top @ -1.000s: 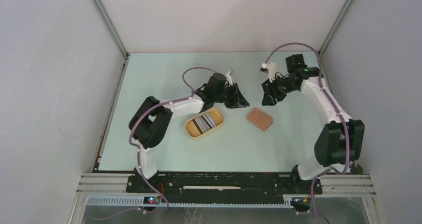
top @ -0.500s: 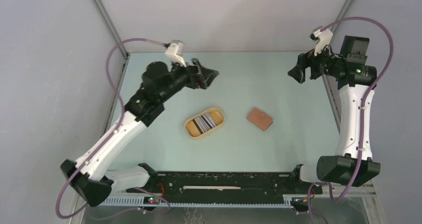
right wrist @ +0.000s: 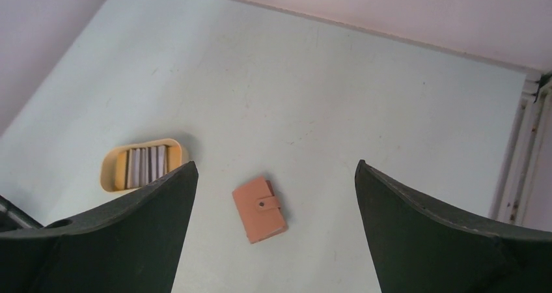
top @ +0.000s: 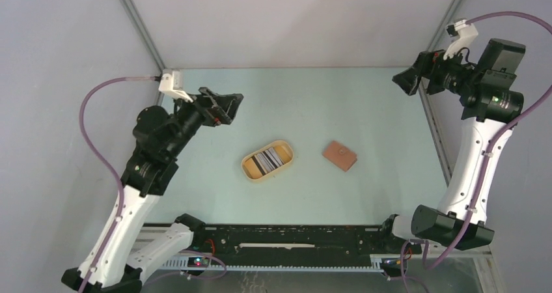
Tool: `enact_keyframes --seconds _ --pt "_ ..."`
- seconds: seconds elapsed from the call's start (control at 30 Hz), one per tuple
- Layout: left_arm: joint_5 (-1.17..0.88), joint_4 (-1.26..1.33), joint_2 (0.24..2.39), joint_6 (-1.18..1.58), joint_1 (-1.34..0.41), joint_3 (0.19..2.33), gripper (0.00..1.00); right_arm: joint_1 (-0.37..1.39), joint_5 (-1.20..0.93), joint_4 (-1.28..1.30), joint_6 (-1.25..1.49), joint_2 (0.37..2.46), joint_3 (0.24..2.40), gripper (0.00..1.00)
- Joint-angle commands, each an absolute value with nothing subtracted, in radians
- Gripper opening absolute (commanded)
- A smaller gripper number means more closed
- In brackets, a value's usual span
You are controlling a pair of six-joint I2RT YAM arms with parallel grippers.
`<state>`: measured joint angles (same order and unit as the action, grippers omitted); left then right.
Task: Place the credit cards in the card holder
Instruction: Reset both arms
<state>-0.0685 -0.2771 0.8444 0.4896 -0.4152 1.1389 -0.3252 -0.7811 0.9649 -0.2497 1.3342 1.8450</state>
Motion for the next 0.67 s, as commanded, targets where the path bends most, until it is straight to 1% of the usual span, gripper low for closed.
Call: enact_keyframes --seconds 0.0,0.37,0.63 --pt "-0.049 -0.294 0.789 0.505 -0.408 1.132 1.0 -0.359 -0.858 0.924 -0.105 1.317 1.871 1.0" --pt "-0.003 -0.328 0.68 0.532 -0.408 1.07 1.0 -0.363 -0.885 0.839 0.018 1.316 1.867 1.0" --pt "0.015 -0.362 0.648 0.533 -0.407 1.071 1.0 -0.367 -0.904 0.844 0.002 1.301 1.843 1.0"
